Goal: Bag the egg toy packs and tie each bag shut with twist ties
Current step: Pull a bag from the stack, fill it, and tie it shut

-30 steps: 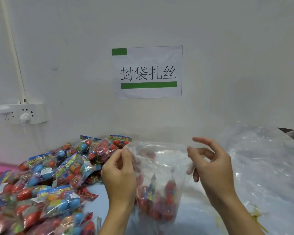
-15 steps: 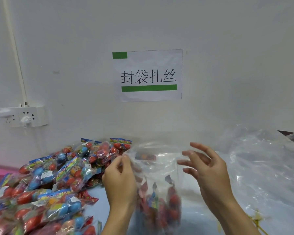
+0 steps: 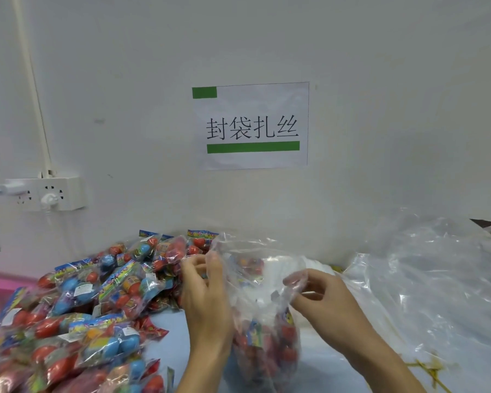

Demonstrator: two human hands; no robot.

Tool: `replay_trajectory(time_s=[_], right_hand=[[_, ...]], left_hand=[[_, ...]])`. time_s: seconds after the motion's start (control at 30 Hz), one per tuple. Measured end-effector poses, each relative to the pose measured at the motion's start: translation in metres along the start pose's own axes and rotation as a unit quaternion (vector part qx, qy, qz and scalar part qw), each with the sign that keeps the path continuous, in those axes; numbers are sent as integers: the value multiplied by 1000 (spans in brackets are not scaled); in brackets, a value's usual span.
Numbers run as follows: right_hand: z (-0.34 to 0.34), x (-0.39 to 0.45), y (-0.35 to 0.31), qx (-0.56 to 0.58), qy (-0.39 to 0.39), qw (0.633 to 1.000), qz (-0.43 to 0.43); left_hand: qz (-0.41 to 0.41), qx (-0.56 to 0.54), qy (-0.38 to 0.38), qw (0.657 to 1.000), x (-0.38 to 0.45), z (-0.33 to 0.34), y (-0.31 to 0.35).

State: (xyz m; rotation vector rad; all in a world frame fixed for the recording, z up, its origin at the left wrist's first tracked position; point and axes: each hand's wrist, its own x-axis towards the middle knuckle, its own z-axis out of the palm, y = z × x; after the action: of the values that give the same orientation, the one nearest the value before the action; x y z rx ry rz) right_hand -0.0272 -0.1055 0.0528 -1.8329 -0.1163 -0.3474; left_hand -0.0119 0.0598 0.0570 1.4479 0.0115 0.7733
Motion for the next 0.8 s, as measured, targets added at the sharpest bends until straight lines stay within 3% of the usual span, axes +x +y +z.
replay_trajectory(time_s=[0.27, 0.43, 0.53, 0.63, 0.8], right_hand=[[-3, 2, -3, 16, 126, 992, -12], [-12, 6, -1, 114, 228, 966, 33], [-13, 7, -1, 135, 215, 966, 44], [-11, 5, -5, 146, 154, 976, 49], [-9, 3, -9, 132, 86, 985, 71]], left_hand=[[46, 107, 13, 993, -6, 5, 2], [-21, -12, 32, 999, 2, -3, 6], [-36, -46, -47, 997, 0, -4, 7], [-57, -59, -142, 986, -5, 0, 7], [-78, -76, -225, 968, -7, 3, 6]])
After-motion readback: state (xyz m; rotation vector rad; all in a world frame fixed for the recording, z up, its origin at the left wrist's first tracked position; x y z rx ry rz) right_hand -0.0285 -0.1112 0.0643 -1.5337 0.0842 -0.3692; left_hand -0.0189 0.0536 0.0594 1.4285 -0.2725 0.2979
